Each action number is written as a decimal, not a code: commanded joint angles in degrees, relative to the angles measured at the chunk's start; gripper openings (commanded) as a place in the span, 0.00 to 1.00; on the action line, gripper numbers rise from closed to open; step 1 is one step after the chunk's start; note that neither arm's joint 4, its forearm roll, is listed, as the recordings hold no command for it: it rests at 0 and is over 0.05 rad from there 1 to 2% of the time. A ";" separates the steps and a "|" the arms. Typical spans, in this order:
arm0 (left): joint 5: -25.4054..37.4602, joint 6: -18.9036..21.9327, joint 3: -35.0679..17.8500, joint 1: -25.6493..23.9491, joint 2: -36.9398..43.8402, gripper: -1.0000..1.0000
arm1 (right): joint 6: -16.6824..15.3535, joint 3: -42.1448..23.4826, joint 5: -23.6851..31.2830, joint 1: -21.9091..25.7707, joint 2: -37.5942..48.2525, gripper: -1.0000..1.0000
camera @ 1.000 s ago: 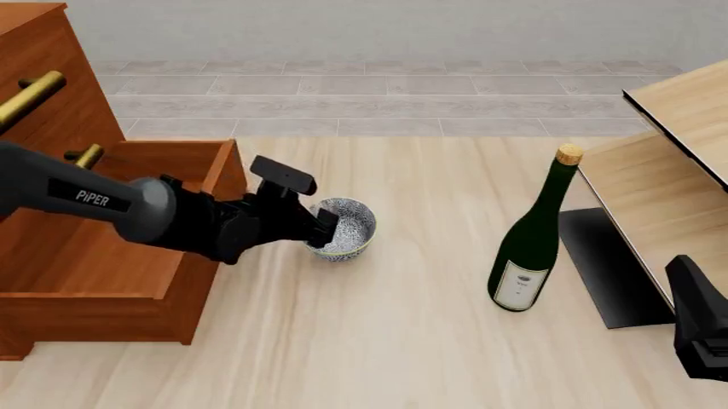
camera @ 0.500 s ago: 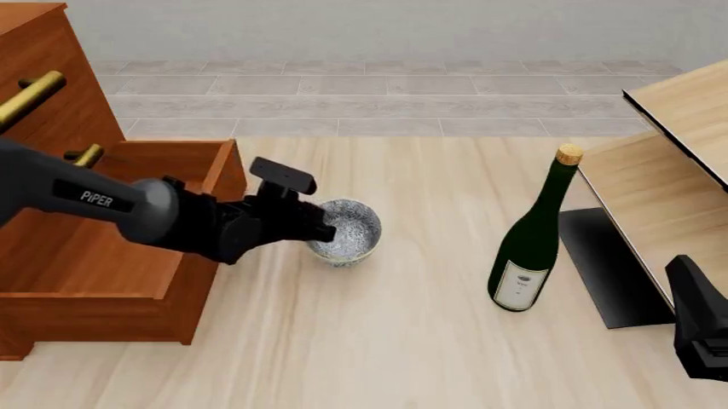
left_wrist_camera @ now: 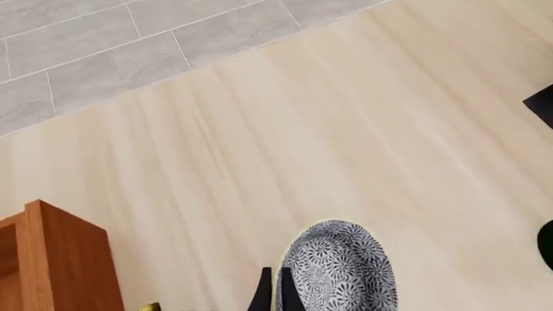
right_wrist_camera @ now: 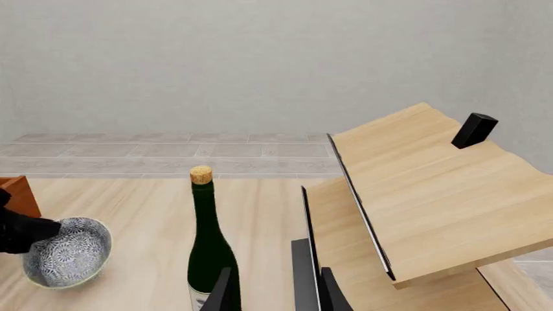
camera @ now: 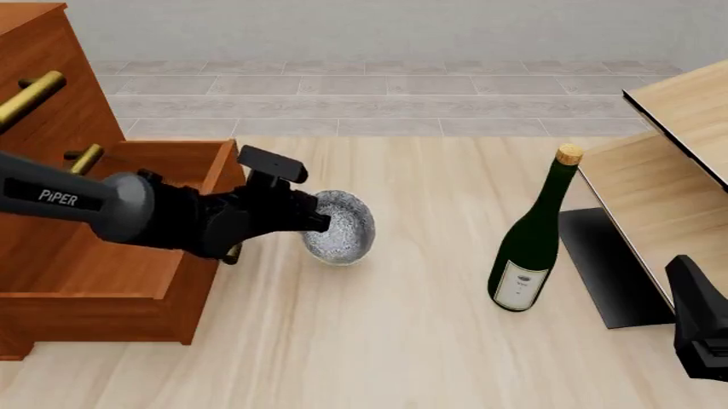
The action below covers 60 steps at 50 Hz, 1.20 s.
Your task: Put the bowl on top of the cabinet.
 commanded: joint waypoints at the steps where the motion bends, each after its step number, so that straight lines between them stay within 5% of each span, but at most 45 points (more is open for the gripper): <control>1: 1.70 -0.97 1.04 -1.43 -6.22 0.00 | -0.01 0.00 0.00 0.00 0.01 1.00; 37: 15.00 -6.14 1.36 -2.35 -38.82 0.00 | 0.00 0.00 0.00 0.00 0.00 1.00; 52: 19.08 -9.73 1.29 3.57 -50.44 0.00 | 0.00 0.00 0.00 0.00 -0.01 1.00; 60: 24.13 -14.61 -2.22 12.42 -56.72 0.00 | -0.01 0.00 0.00 -0.01 -0.01 1.00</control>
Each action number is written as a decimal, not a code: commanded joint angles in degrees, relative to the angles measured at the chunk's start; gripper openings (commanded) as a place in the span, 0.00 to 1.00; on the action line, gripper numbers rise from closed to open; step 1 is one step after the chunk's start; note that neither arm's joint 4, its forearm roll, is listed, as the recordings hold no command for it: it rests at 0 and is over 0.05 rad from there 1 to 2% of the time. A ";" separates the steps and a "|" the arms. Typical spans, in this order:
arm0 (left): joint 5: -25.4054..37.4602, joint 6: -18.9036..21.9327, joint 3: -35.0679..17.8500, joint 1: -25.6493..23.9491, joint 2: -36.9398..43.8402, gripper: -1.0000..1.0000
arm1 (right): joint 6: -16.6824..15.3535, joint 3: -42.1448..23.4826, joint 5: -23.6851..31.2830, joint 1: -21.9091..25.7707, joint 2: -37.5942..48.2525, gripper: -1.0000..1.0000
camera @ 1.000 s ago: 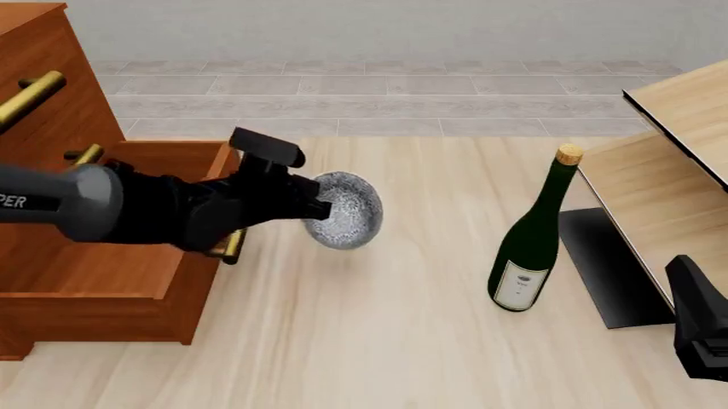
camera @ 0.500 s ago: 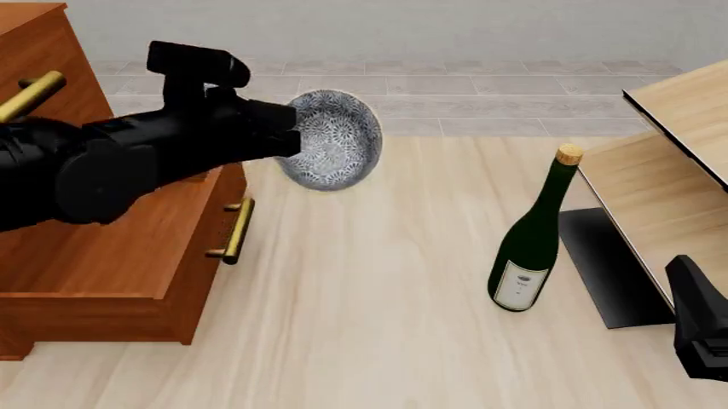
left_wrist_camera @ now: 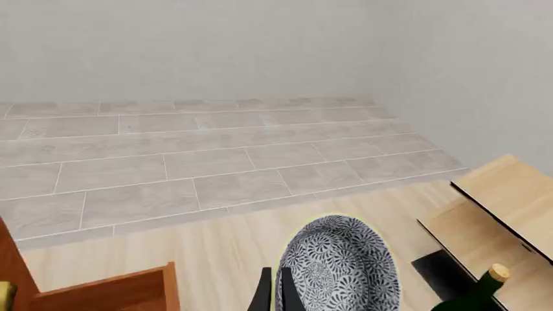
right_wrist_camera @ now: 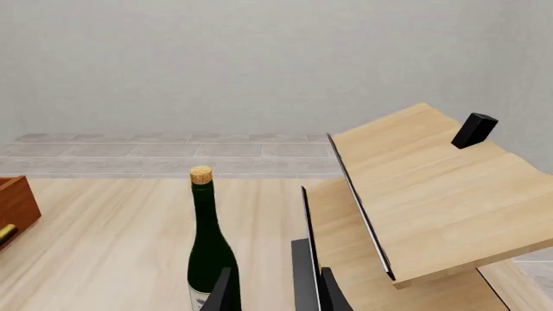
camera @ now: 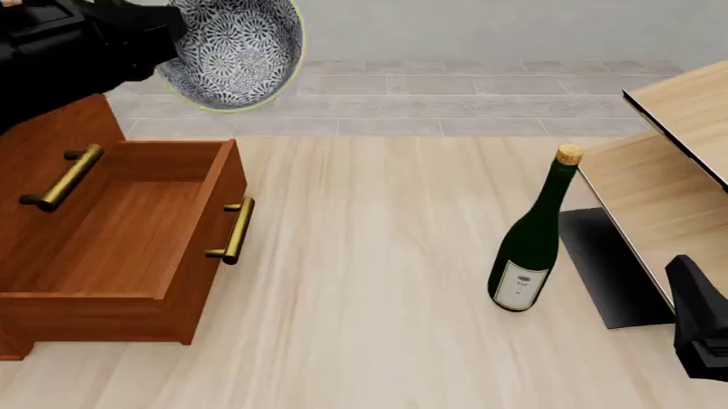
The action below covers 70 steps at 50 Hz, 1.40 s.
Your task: Put the bowl on top of the cabinet.
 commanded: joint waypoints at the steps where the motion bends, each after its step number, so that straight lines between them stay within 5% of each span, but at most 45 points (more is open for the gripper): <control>1: 4.98 -4.61 -2.95 8.10 -8.31 0.00 | -0.01 0.00 0.00 -0.01 -0.01 1.00; 8: 10.02 -9.83 -7.34 11.93 -11.40 0.00 | 0.01 0.00 0.00 0.00 0.00 1.00; 25: 18.25 -11.13 -18.31 23.59 -13.88 0.00 | 0.03 0.00 0.00 0.00 0.00 1.00; 26: 19.26 -5.41 -20.02 25.88 -13.93 0.00 | 0.01 0.00 0.00 0.00 0.00 1.00; 30: 18.28 -10.37 -19.29 27.28 -14.38 0.00 | -0.01 0.00 0.00 0.01 0.00 1.00; 35: 20.77 -7.82 -21.87 32.98 -13.46 0.00 | 0.01 0.00 0.00 0.01 0.00 1.00; 40: 20.89 -12.47 -21.68 33.74 -14.08 0.00 | 0.01 0.00 0.00 0.01 0.00 1.00; 46: 20.23 -13.28 -23.11 38.29 -15.31 0.00 | 0.00 0.00 0.00 0.00 -0.01 1.00; 63: 24.85 -21.10 -25.85 41.46 -14.09 0.00 | 0.01 0.00 0.00 -0.01 -0.01 1.00; 70: 27.55 -24.18 -24.41 47.58 -12.86 0.00 | 0.01 0.00 0.00 -0.01 0.01 1.00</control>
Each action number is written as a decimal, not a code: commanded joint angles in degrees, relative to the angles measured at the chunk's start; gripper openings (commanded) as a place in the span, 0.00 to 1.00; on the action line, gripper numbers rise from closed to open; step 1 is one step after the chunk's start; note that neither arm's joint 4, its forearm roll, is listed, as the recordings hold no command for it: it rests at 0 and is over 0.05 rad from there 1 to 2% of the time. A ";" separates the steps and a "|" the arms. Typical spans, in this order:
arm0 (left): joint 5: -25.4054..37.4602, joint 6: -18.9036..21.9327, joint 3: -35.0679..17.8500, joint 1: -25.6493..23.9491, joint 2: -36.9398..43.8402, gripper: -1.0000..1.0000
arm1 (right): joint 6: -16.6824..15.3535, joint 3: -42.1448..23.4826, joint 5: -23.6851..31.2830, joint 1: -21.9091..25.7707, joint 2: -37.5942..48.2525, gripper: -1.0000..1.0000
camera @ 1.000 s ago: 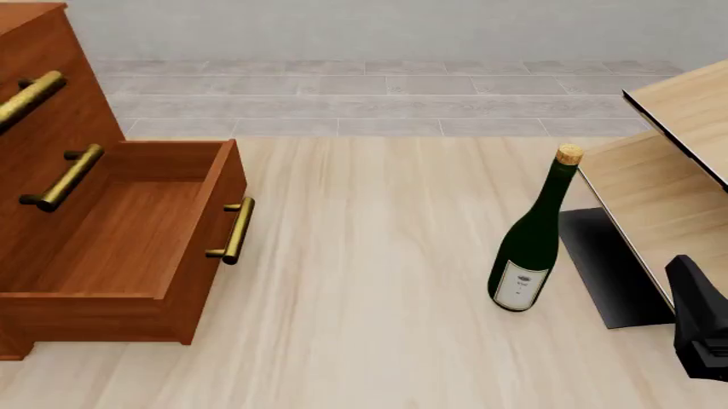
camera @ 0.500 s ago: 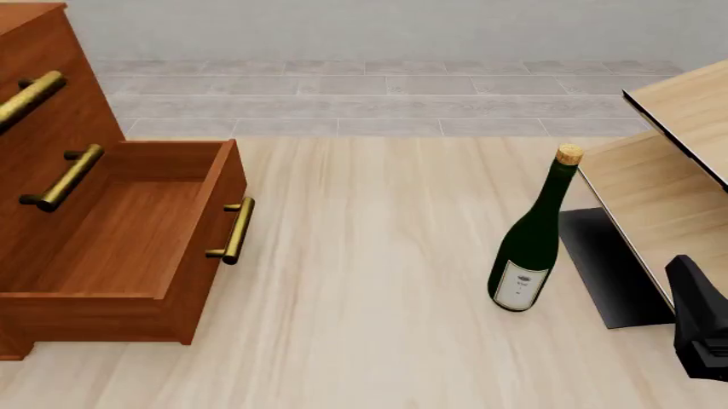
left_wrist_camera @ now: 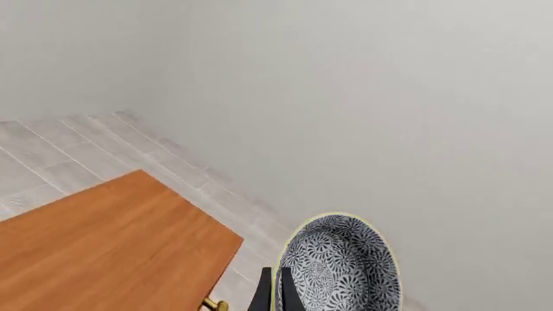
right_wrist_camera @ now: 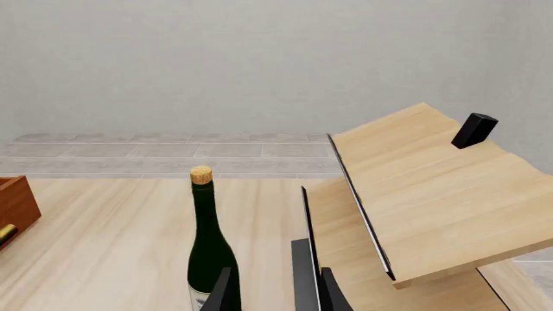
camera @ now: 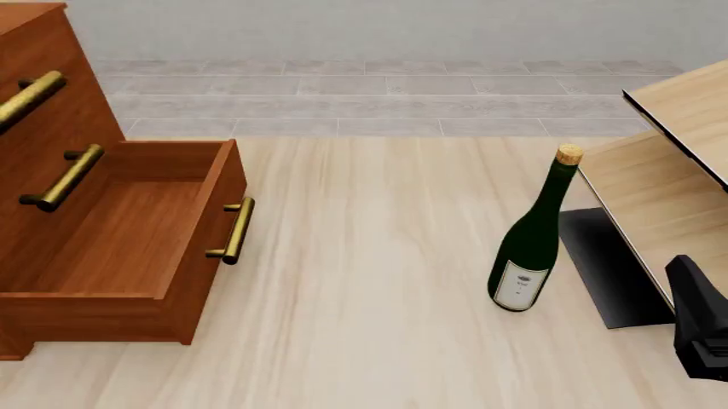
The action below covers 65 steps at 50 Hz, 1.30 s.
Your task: Put the bowl on top of the cabinet.
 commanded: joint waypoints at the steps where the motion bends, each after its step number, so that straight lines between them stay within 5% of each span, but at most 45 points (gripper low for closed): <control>1: 2.89 -3.63 0.72 6.23 0.56 0.00 | 0.00 0.00 0.00 0.02 0.00 1.00; 6: 4.52 -3.05 3.79 11.54 -0.09 0.00 | -0.02 0.00 0.00 0.01 -0.02 1.00; 22: 6.37 -3.43 3.45 16.44 -0.35 0.00 | 0.00 0.00 0.00 0.00 0.00 1.00; 65: 6.24 -6.81 7.00 15.67 5.09 0.00 | 0.00 0.00 0.00 -0.01 -0.01 1.00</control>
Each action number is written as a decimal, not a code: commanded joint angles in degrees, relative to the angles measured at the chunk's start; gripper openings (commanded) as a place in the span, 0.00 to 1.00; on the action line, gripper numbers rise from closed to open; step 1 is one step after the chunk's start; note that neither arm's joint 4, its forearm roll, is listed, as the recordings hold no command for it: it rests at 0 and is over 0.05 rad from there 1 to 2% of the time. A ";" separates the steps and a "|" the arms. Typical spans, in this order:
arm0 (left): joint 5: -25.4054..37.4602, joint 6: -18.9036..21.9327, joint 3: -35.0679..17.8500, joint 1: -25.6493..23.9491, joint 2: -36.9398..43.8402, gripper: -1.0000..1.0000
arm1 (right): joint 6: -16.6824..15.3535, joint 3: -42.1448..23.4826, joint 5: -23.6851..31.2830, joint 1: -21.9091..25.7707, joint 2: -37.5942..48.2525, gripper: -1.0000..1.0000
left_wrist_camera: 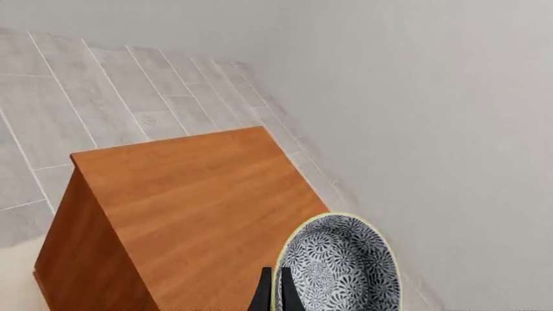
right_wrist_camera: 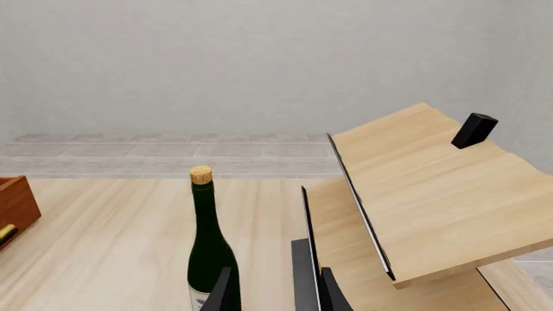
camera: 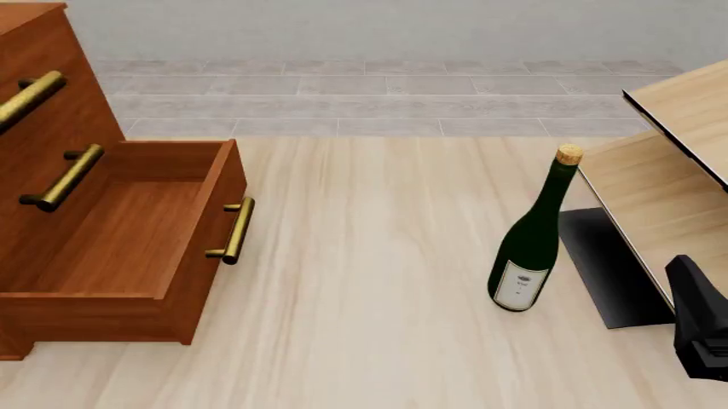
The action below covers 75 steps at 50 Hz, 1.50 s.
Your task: Put the bowl on top of the cabinet.
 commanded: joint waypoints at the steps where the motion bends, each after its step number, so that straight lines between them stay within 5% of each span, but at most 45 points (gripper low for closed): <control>1: -0.10 -0.17 0.89 -0.27 0.95 0.00 | 0.00 0.00 0.00 -0.01 0.00 1.00; 75: -10.89 5.91 4.99 5.63 7.81 0.00 | -0.01 0.00 0.00 0.00 0.00 1.00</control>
